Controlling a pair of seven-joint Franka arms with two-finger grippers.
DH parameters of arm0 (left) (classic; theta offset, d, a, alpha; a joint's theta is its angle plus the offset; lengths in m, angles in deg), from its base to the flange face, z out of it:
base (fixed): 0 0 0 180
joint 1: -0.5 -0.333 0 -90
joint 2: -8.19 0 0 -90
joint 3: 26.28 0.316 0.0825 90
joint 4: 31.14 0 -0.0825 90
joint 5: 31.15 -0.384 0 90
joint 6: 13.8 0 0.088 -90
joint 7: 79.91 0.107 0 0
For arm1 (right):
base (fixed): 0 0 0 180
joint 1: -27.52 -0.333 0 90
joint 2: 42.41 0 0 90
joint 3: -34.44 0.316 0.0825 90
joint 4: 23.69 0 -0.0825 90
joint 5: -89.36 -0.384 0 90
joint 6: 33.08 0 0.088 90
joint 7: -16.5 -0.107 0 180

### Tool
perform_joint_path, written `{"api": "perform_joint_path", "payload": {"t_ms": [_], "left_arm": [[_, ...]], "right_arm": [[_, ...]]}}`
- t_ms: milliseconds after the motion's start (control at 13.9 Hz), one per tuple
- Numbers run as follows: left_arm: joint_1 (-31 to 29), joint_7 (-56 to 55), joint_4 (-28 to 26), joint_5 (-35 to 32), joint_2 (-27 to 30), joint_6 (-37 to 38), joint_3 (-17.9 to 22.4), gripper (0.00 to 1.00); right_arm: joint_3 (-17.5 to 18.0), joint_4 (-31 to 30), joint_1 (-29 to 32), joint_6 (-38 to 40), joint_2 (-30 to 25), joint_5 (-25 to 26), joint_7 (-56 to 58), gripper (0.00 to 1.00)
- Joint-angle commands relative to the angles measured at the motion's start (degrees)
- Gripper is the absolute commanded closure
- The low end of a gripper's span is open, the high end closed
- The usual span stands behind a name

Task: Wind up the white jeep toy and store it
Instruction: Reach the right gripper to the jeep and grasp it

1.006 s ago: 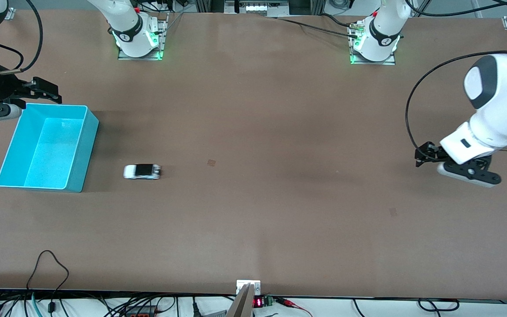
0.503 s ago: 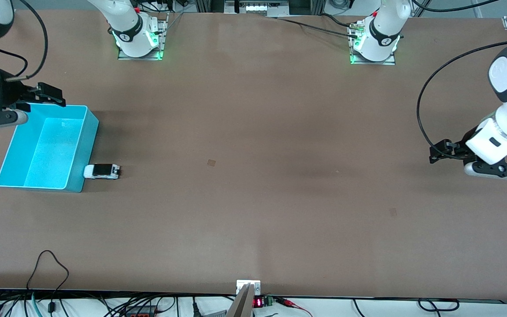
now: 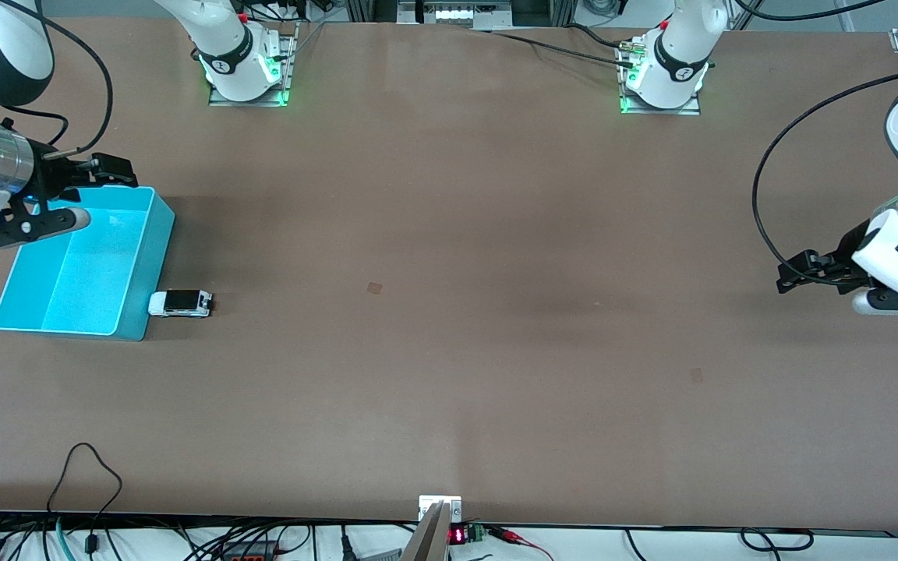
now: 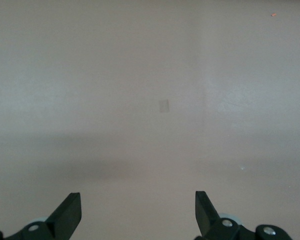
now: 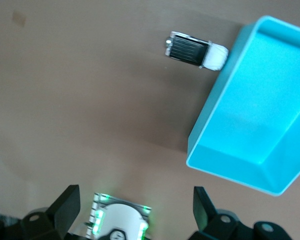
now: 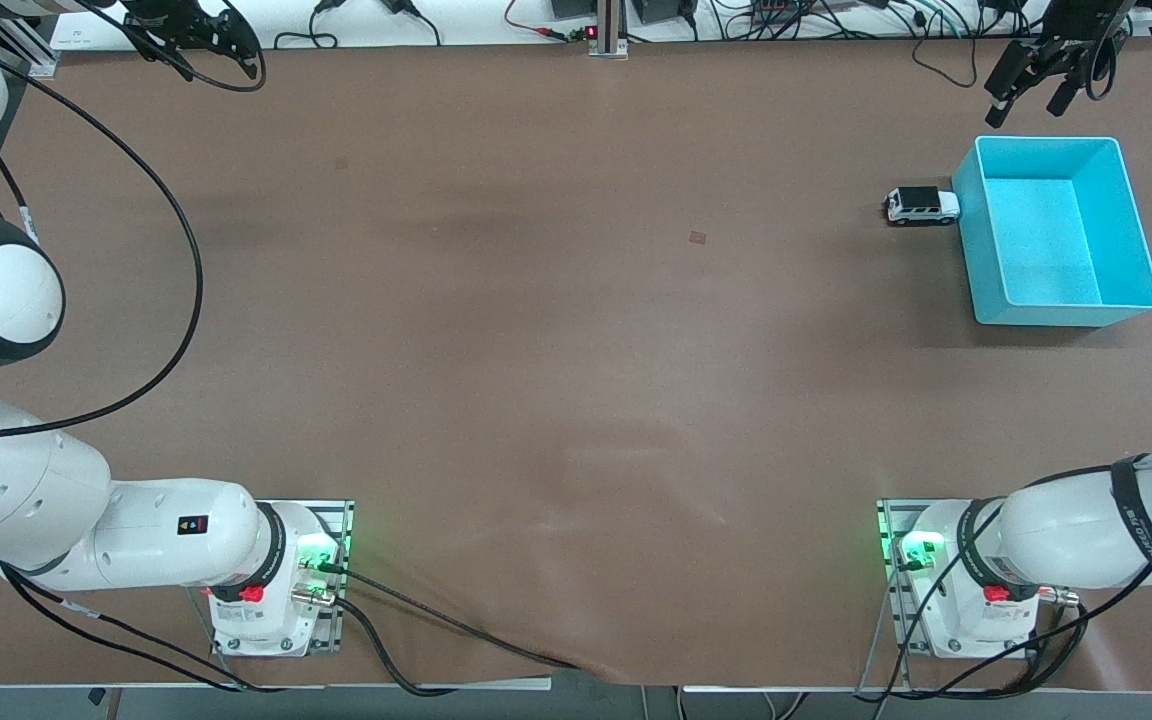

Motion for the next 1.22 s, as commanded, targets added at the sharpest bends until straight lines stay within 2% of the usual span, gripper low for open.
{"api": "perform_joint_path", "payload": {"t_ms": [0,144,431,575,862,1150], "left_arm": [[0.95,-1.20,2.27,0.99,1.72,4.43,1.03,0.00],[0.69,-1.11,5.09,0.99,1.81,9.52,0.51,0.00],[0.78,-0.23,5.80,0.81,3.04,9.72,-0.46,0.00],[0.60,-0.75,6.33,1.08,3.13,10.16,-0.46,0.00],[0.60,-1.90,5.46,0.90,6.10,14.55,-0.90,0.00],[0.60,-4.27,3.96,0.47,8.22,16.05,-1.25,0.00]], "right_arm": [[-0.06,-3.52,-0.34,-2.86,-0.38,0.55,6.88,0.00],[0.02,-9.83,-1.65,-8.12,-3.35,0.98,12.06,0.00],[0.28,-18.29,-2.98,-18.31,-5.83,2.48,22.33,0.00],[2.73,-22.07,-0.27,-25.35,-5.74,2.48,32.17,0.00],[8.89,-23.93,5.01,-30.81,-2.15,6.34,45.71,0.00],[9.16,-24.19,6.86,-39.69,3.82,7.32,56.55,0.00]]}}
